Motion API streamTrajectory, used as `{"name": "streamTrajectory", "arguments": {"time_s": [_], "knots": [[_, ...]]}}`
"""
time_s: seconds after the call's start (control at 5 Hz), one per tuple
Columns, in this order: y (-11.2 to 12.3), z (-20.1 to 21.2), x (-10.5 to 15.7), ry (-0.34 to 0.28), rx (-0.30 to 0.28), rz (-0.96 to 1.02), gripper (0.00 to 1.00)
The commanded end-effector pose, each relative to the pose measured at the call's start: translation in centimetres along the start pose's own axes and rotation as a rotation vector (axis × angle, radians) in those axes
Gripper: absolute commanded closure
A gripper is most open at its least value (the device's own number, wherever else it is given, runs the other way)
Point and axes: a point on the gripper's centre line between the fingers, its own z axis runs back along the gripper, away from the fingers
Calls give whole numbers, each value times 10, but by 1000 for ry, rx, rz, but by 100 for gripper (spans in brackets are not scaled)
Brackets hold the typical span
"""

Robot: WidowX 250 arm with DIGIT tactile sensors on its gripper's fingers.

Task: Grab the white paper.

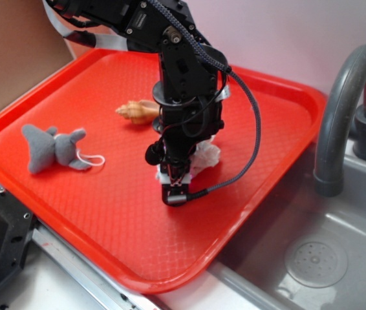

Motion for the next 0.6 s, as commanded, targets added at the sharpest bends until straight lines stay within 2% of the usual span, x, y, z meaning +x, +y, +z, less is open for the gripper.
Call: {"name": "streamTrajectory", "arguments": {"time_s": [0.0, 0.2, 0.4], "knots": [[20, 44, -10, -44, 44, 237, 100], [38, 86, -24, -81, -21, 471, 100], [55, 126, -48, -146, -68, 680, 100]]}}
